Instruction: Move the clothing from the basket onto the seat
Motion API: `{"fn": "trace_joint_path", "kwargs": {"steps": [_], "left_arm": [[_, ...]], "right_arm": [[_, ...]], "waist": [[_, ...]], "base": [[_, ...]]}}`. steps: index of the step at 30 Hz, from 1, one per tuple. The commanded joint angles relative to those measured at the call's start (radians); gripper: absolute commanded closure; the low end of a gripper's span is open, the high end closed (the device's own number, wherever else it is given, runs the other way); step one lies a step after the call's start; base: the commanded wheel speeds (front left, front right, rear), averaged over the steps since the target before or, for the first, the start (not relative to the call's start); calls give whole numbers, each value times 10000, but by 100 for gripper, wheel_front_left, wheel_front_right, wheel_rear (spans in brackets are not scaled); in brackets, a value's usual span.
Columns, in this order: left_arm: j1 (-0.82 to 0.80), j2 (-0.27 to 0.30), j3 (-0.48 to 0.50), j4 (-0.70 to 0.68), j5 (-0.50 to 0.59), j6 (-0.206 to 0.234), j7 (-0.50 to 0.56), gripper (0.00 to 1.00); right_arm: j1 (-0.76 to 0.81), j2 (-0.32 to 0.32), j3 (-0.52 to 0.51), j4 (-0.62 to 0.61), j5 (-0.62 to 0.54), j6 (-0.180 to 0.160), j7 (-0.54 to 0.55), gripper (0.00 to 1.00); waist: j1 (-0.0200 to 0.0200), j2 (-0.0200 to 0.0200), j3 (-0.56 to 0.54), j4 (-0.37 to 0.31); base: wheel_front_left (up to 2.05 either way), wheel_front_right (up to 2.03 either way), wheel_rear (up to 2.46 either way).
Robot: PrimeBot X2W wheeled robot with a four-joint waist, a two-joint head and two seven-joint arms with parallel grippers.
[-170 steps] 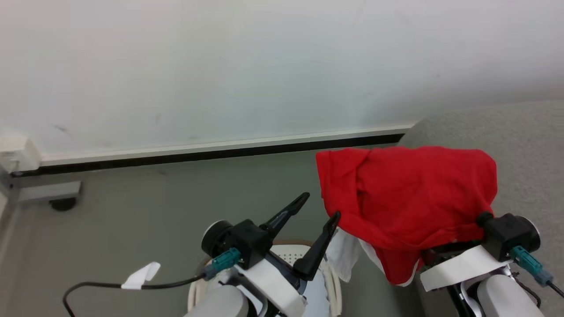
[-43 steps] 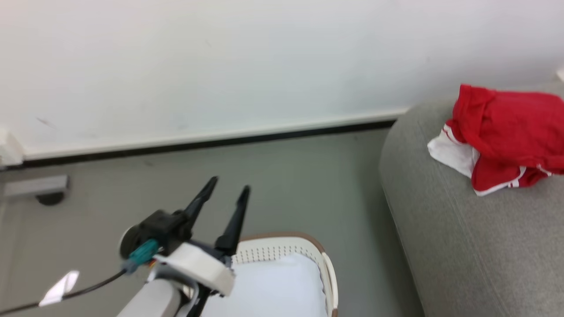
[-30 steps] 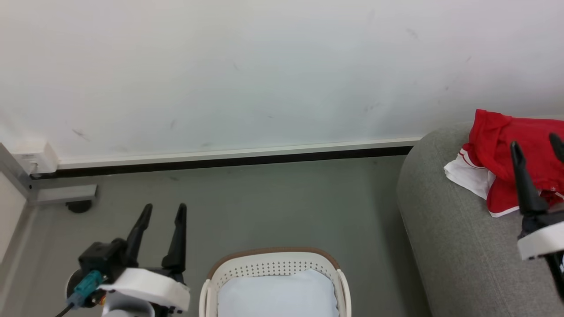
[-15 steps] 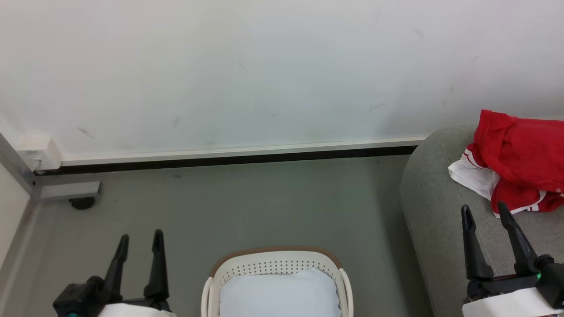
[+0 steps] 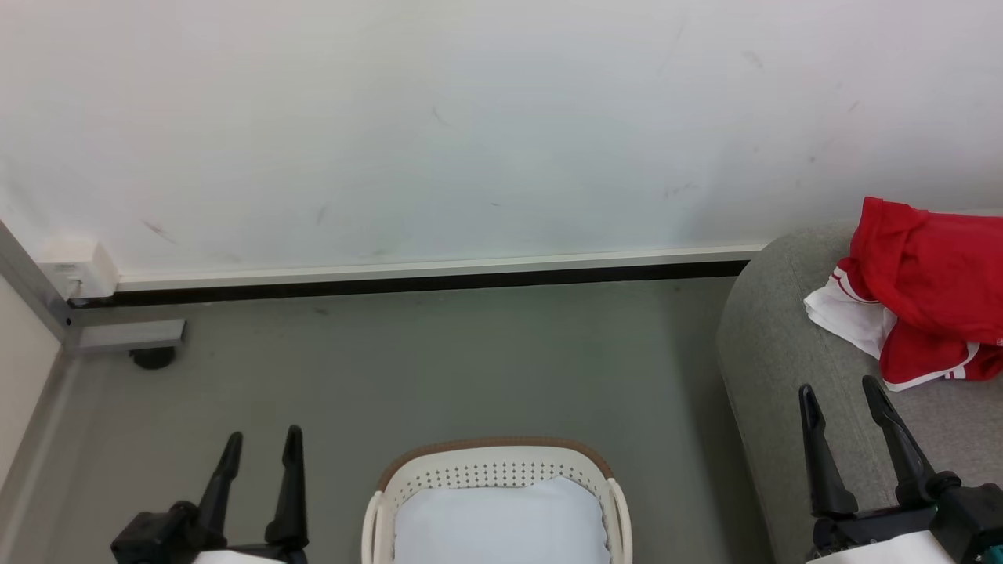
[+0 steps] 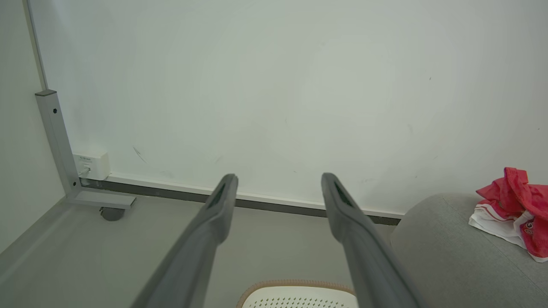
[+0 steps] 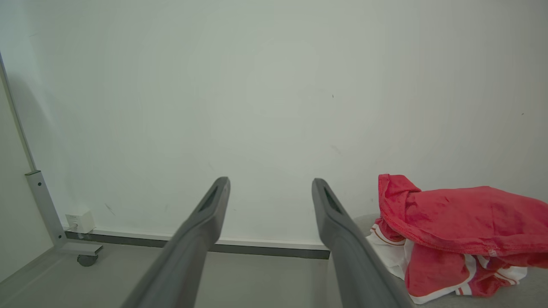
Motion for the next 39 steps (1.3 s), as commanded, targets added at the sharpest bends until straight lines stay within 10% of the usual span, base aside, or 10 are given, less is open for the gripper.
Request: {"fn": "trace_joint_path", "kwargs": {"steps": [1,13,14,39], "left_arm": [[-73,-37,44,43,103,-20,-4,0],[-180,-91,93,243,157,-154,-5,0],[-108,-100,56,224,99,-117,0,100],[-236,-152,279,506,-3709,-134,1063,100]], "right_arm": [[83,24,-13,43,-70,-22,-30,0],[114,93,81,232,-69,-22,-31,0],[8,90,81,217,-28,0,-2,100],[-66,55,-209,722,4006,-2,889,100]], "waist": [[0,0,0,1],[0,0,9,17],[1,0,10,18],[1,0,18,148]], "base": [[0,0,0],[0,0,0],[0,0,0],[0,0,0]]}}
